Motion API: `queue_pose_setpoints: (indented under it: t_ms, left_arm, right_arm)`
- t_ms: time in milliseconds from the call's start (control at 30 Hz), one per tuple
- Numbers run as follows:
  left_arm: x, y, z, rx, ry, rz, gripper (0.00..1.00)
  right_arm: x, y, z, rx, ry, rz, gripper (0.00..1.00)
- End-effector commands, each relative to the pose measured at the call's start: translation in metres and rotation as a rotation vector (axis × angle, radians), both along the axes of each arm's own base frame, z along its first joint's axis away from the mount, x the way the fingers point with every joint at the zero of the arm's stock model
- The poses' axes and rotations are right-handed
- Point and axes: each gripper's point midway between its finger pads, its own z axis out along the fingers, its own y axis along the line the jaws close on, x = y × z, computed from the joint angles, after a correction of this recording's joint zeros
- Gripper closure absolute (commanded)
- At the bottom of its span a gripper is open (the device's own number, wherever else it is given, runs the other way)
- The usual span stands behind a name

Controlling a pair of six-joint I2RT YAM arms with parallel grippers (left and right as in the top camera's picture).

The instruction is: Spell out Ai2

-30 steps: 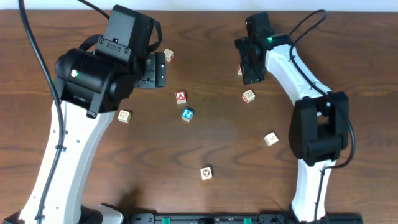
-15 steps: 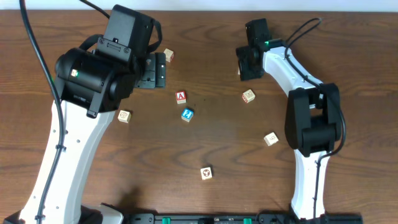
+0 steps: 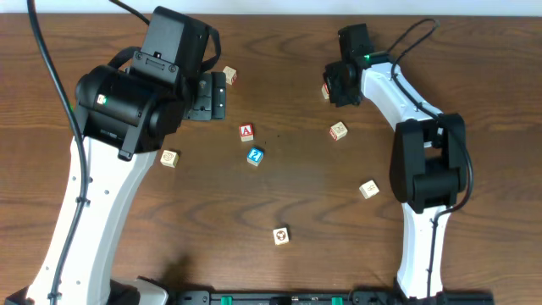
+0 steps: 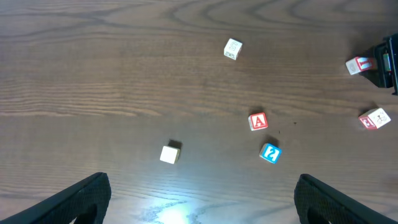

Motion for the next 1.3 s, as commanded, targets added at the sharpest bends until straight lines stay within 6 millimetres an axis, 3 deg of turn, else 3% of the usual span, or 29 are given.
queue_pose_setpoints:
  t_ms: [0,233,467,567,700,933,1200,1267]
  left_arm:
    - [0.001,0.001,-0.002,0.027,0.006,-0.005,0.04]
    - [0.001,0.001,-0.002,0.026,0.006,-0.005,0.04]
    - [0.001,0.000,-0.003,0.019,0.008,-0.008,0.05]
    - [0.001,0.000,-0.003,0.014,0.008,0.000,0.05]
    - [-0.001,-0.002,-0.004,0.006,0.017,-0.007,0.05]
    - [-0.003,-0.002,-0.005,0.002,0.027,-0.013,0.05]
    - [-0.006,0.001,-0.007,0.019,0.043,-0.011,0.05]
    - [-0.007,0.001,-0.008,0.023,0.047,-0.015,0.05]
  right_arm:
    - [-0.007,-0.001,-0.011,-0.083,0.009,0.192,0.74]
    - [-0.015,0.015,-0.011,-0.227,-0.039,0.566,0.77]
    - [-0.052,0.017,-0.010,-0.459,0.104,0.768,0.78]
    - [-0.066,0.030,-0.010,-0.533,0.136,0.858,0.78]
    - [-0.082,0.063,-0.009,-0.607,0.129,1.000,0.78]
    - [-0.112,0.103,-0.009,-0.618,0.137,1.116,0.78]
    - [-0.127,0.121,-0.013,-0.499,0.148,1.119,0.75]
    - [-0.128,0.126,-0.013,-0.468,0.143,1.120,0.79]
